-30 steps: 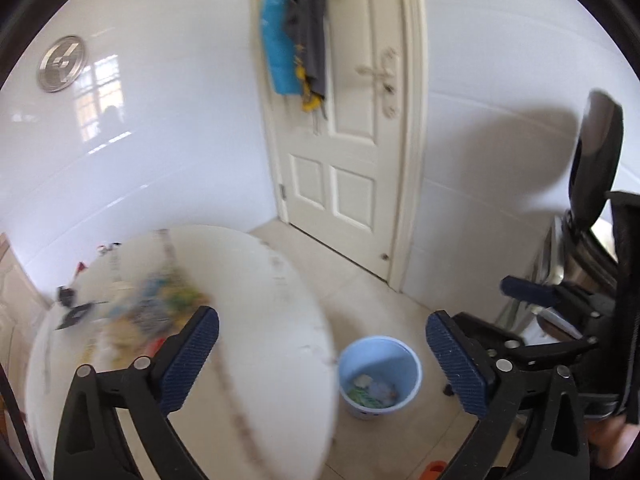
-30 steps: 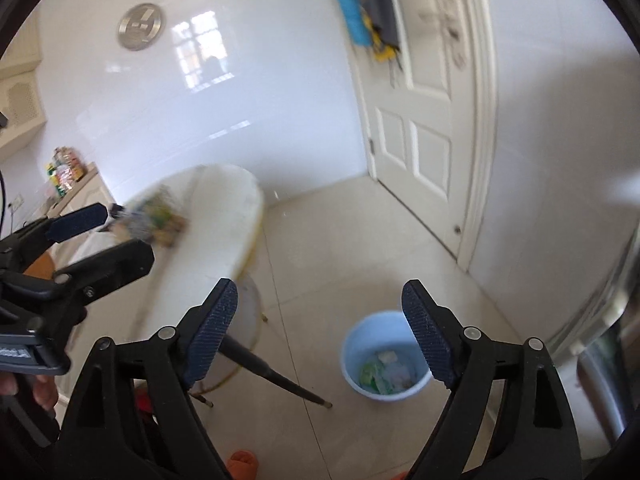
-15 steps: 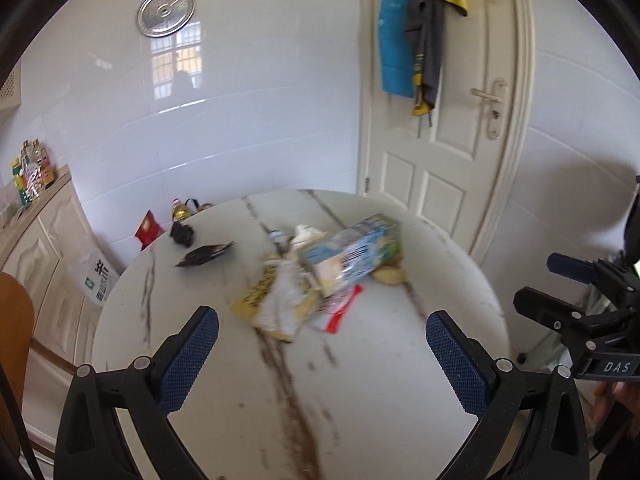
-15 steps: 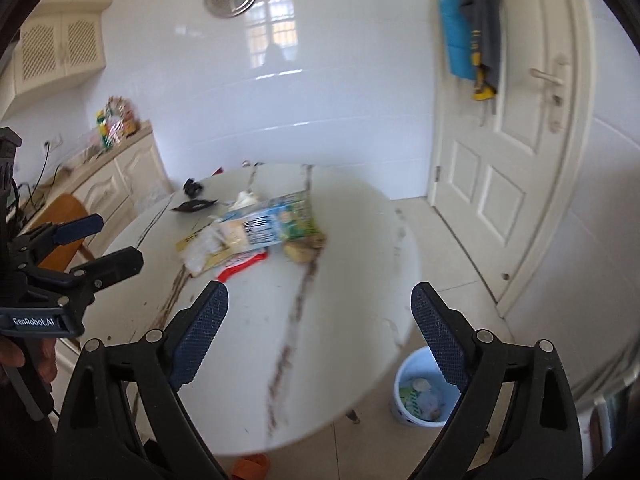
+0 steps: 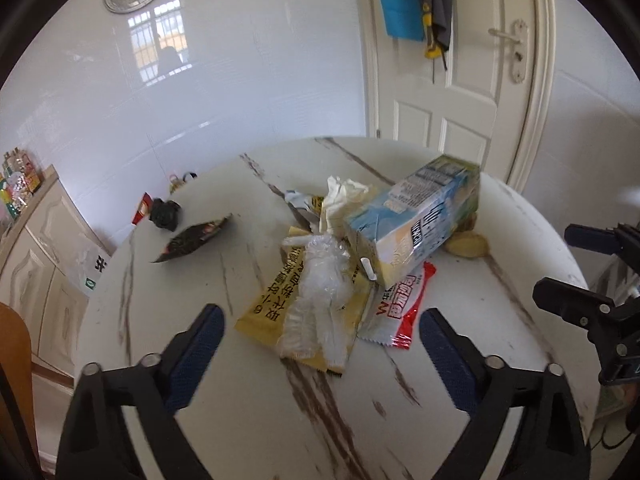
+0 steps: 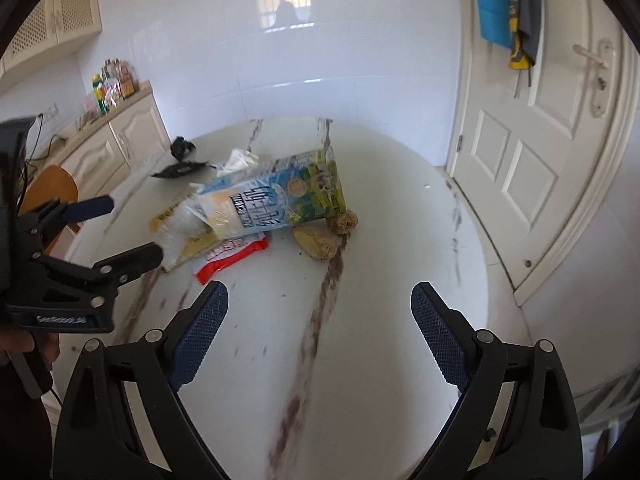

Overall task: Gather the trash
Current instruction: 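Grasp the crumpled clear plastic wrap with the left gripper while the right gripper grasps another ginger piece, then carry the plastic wrap and ginger piece over the blue bucket and release both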

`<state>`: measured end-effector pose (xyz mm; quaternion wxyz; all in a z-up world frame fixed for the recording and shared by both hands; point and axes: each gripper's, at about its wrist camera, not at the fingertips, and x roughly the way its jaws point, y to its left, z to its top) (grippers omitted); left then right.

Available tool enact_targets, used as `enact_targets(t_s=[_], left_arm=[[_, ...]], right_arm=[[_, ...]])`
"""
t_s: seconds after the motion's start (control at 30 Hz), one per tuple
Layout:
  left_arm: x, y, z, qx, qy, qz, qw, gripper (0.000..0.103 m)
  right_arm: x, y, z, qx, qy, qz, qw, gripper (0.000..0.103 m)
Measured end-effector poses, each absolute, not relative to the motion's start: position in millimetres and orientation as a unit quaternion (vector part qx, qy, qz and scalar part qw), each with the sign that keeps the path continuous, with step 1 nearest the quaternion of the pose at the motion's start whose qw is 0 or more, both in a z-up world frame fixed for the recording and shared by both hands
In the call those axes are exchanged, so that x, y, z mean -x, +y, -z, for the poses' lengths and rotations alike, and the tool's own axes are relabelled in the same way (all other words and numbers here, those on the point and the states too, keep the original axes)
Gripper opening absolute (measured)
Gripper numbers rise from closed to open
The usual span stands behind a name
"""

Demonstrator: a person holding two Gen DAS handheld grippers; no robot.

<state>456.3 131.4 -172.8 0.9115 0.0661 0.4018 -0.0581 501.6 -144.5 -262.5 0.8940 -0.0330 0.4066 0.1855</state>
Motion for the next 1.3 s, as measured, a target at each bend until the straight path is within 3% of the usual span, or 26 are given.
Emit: enact_targets(t_s=[0.13, 0.2, 0.23, 0.3, 0.4, 0.67, 0.73, 0.77, 0.8, 1.07, 1.3], left_arm=[[-490.5, 131.3, 192.1, -0.072, 0.426, 0.061, 0.900, 0.074], [-502.4, 133.1, 197.5, -0.066, 0.437, 0.063, 0.895, 0.058], [-508.6, 134.4, 201.7, -0.063, 0.440, 0.065, 0.893, 0.055], [-514.9, 136.3, 203.7, -0.061, 0.443, 0.068, 0.892, 0.036], [-522.8, 142.7, 206.1, -0.050, 0.442, 0.079, 0.892, 0.023], [-519.2, 168.4, 201.9, -0.034, 0.433, 0.074, 0.898, 0.021], [-511.3, 171.7, 199.3, -0.028, 0.428, 0.075, 0.900, 0.021], [-508.4, 173.7, 197.7, -0.023, 0.425, 0.076, 0.902, 0.021], [-503.8, 174.3, 196.0, -0.021, 0.424, 0.076, 0.902, 0.021], [-448.7, 175.1, 171.4, -0.002, 0.400, 0.079, 0.913, 0.021], [-396.3, 144.9, 130.9, -0.003, 0.366, 0.115, 0.924, 0.021]], right_arm=[[-523.6, -140.2, 277.0, 0.040, 0.422, -0.188, 0.886, 0.092], [-535.2, -137.9, 282.4, 0.045, 0.429, -0.191, 0.882, 0.092], [-541.6, -136.0, 285.9, 0.047, 0.432, -0.191, 0.880, 0.092], [-550.9, -132.9, 291.2, 0.048, 0.440, -0.196, 0.875, 0.092], [-563.1, -128.2, 297.7, 0.050, 0.448, -0.198, 0.870, 0.088], [-572.8, -112.2, 302.6, 0.084, 0.455, -0.193, 0.865, 0.052], [-569.1, -109.0, 302.2, 0.100, 0.452, -0.192, 0.865, 0.036], [-567.7, -109.0, 301.1, 0.097, 0.452, -0.200, 0.864, 0.022], [-566.2, -109.6, 300.6, 0.095, 0.453, -0.205, 0.862, 0.019], [-530.4, -123.1, 286.1, 0.065, 0.445, -0.232, 0.862, 0.019], [-469.2, -144.4, 240.7, 0.038, 0.403, -0.252, 0.879, 0.019]])
